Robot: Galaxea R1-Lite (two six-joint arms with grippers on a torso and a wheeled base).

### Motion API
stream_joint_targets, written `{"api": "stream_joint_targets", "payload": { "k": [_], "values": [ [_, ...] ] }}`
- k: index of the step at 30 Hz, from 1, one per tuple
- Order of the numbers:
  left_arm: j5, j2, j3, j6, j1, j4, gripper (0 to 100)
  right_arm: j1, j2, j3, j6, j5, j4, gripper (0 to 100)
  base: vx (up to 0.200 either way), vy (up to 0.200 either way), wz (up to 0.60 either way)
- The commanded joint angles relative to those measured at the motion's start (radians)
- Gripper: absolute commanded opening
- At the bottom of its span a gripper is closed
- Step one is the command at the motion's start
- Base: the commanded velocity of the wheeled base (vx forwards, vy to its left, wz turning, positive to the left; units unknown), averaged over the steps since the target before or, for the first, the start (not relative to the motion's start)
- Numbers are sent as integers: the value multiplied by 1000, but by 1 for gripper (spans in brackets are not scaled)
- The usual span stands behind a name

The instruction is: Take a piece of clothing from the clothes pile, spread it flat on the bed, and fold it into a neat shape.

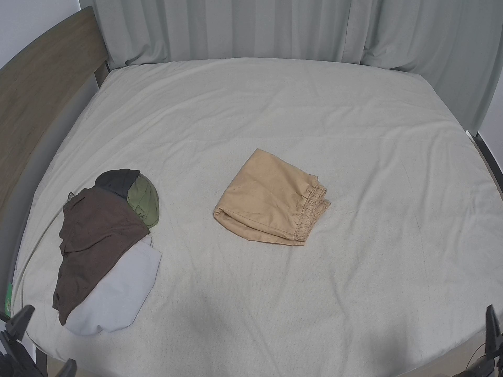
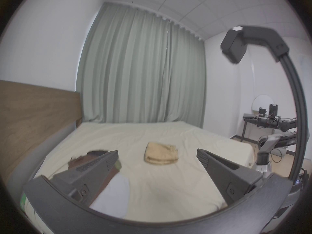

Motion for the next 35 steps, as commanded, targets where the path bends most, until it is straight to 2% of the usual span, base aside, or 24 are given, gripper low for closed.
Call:
{"api": "stream_joint_targets", "payload": {
  "k": [1,3,4,5,8,12,13,14,18,35],
  "values": [
    [90,-73,18,50,58,155,100,-2,-18,18,38,-204,250,100,0,0,0],
    [106,-73,18,43,58,153,100,-2,-18,18,55,-221,257,100,0,0,0],
    [152,-73,18,33,58,155,100,-2,-18,18,78,-229,290,100,0,0,0],
    [159,-73,18,31,58,155,100,-2,-18,18,80,-229,293,100,0,0,0],
    [262,-73,18,25,60,153,100,-1,-18,18,76,-224,285,100,0,0,0],
    [324,-73,18,27,60,153,100,1,-18,18,75,-219,283,100,0,0,0],
    [405,-73,18,34,60,238,100,1,-18,18,75,-216,280,100,0,0,0],
    [437,-73,8,31,58,281,100,1,-18,18,83,-216,280,100,0,0,0],
    [413,-73,18,36,58,227,100,-1,-18,18,73,-218,283,100,0,0,0],
    [409,-73,18,30,58,230,100,-1,-18,18,69,-216,282,100,0,0,0]
  ]
}}
